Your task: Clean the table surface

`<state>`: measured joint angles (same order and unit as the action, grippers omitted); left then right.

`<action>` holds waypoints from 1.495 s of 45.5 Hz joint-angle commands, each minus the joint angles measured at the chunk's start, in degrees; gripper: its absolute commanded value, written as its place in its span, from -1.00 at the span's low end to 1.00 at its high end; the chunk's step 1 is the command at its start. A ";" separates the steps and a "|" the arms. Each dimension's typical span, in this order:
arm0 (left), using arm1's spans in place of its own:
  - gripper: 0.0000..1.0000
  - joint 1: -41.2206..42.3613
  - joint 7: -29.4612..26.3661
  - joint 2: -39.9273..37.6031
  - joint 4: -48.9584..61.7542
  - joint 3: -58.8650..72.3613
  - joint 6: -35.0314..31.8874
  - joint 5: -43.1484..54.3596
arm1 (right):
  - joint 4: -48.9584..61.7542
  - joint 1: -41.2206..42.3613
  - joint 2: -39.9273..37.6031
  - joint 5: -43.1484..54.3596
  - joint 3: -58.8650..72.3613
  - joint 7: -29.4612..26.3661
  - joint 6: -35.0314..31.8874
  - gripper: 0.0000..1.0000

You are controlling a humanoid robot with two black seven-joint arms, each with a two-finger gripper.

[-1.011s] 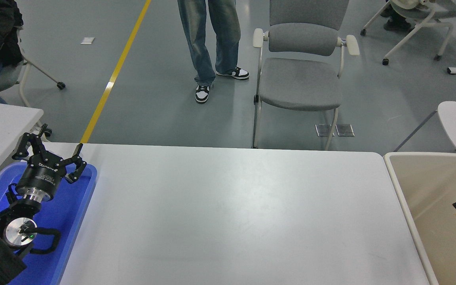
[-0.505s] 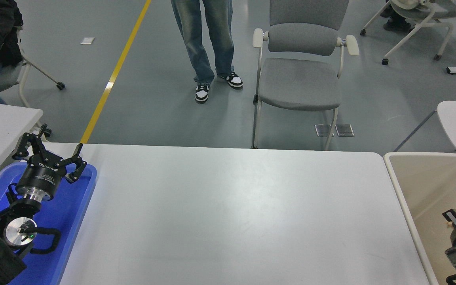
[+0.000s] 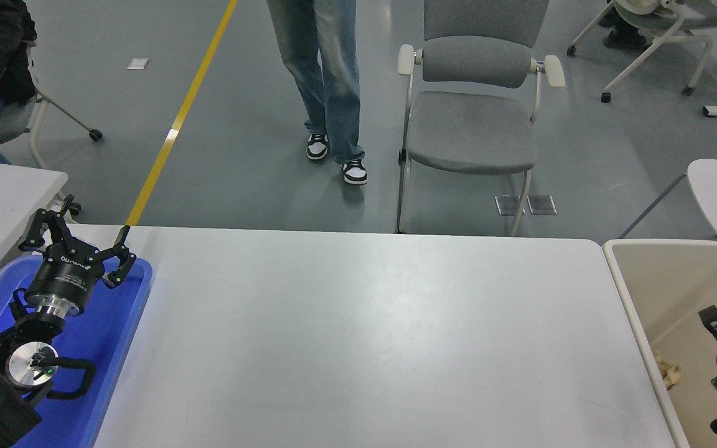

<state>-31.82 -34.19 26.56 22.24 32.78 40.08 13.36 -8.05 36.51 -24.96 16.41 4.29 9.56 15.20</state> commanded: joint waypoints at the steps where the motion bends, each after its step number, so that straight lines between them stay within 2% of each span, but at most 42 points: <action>1: 1.00 0.00 0.00 -0.01 0.00 0.00 0.00 0.00 | -12.86 4.71 -8.88 -7.44 -5.51 -0.06 0.00 1.00; 20: 1.00 0.00 0.00 -0.01 0.00 0.00 0.00 0.00 | -33.87 3.66 -11.17 -8.59 -30.56 0.02 -0.08 1.00; 28: 1.00 0.00 0.00 -0.01 0.00 0.00 0.00 0.00 | -41.69 -0.38 -7.48 -8.59 -42.16 0.02 0.00 1.00; 36: 1.00 0.00 0.00 -0.01 0.00 0.00 0.00 0.00 | -45.12 -5.92 0.78 -8.59 -53.68 0.20 0.00 1.00; 51: 1.00 0.00 0.00 -0.01 0.00 0.00 0.00 0.00 | -52.51 -8.91 7.64 -8.50 -56.76 2.57 0.00 1.00; 68: 1.00 0.00 0.00 -0.01 0.00 0.00 0.00 0.00 | -52.33 -9.88 12.65 -7.53 -56.76 5.30 -0.26 1.00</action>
<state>-31.82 -34.19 26.54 22.24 32.78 40.08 13.36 -59.69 27.32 -14.99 8.41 -51.83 13.70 15.07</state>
